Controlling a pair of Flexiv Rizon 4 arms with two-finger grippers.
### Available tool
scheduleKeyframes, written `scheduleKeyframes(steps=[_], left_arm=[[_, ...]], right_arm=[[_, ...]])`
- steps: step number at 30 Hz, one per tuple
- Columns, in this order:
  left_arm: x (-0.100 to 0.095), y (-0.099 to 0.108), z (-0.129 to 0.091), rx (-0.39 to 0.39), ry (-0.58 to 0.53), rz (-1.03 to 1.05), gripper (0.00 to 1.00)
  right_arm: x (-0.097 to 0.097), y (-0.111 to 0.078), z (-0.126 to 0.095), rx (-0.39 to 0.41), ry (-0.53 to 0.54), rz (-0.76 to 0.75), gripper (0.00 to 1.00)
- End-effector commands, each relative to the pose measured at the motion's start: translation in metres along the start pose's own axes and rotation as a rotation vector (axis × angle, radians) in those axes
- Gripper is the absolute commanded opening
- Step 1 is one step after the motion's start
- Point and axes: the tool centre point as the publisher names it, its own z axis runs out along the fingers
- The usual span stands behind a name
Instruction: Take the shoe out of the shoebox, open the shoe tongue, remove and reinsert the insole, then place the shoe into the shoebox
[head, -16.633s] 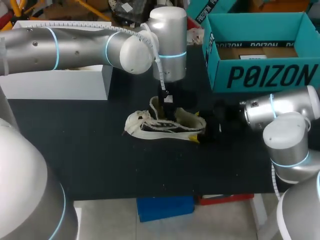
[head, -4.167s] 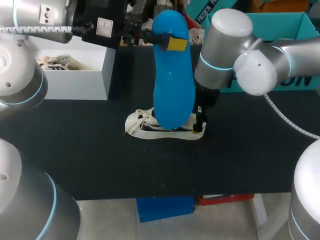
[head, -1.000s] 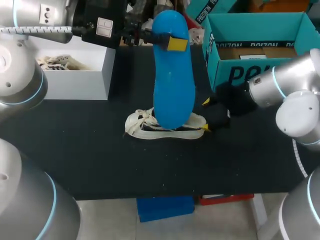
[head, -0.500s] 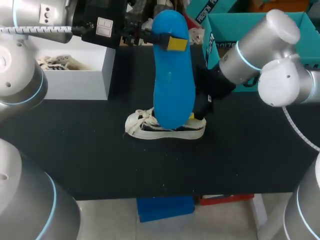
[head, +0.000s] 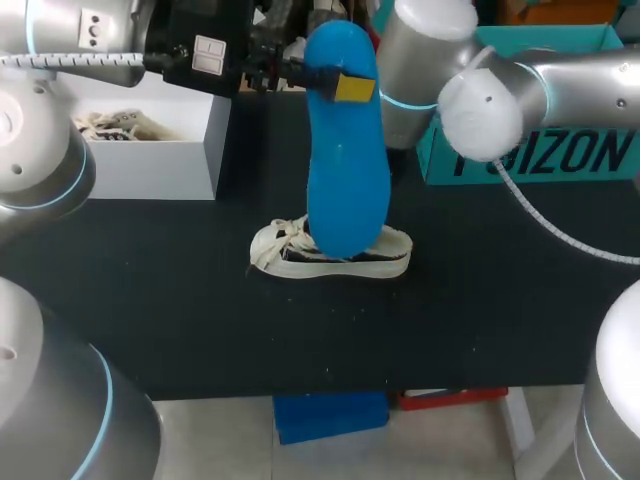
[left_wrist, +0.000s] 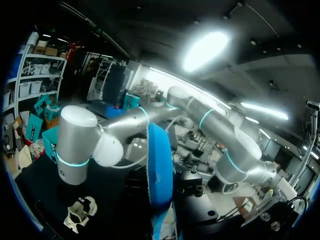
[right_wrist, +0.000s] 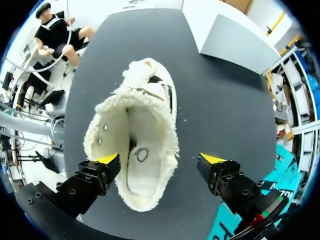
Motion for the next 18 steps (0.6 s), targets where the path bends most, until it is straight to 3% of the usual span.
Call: scheduleKeyframes(steps=[1, 7, 8, 10, 12, 15, 18], left_arm=[[0.0, 0.0, 0.001, -0.002, -0.004, -0.002, 0.0], [0.0, 0.0, 0.001, -0.002, -0.004, -0.002, 0.0], [0.0, 0.0, 0.001, -0.002, -0.004, -0.002, 0.0], [0.0, 0.0, 0.001, -0.002, -0.004, -0.002, 0.0], [0.0, 0.0, 0.001, -0.002, -0.004, -0.002, 0.0], [0.0, 0.0, 0.001, -0.002, -0.004, -0.002, 0.0], [0.0, 0.0, 0.001, -0.002, -0.004, -0.002, 0.0]], right_arm=[[-0.005, 0.012, 0.011, 0.387, 0.014, 0.003, 1.0], [-0.006, 0.013, 0.024, 0.297, 0.029, 0.038, 0.98], [-0.006, 0.012, 0.027, 0.272, 0.033, 0.046, 0.94], [-0.006, 0.009, 0.03, 0.245, 0.034, 0.059, 0.7], [-0.006, 0.007, 0.033, 0.208, 0.033, 0.073, 0.65], [-0.006, 0.003, 0.035, 0.181, 0.036, 0.085, 0.49], [-0.005, 0.001, 0.038, 0.157, 0.041, 0.09, 0.44]])
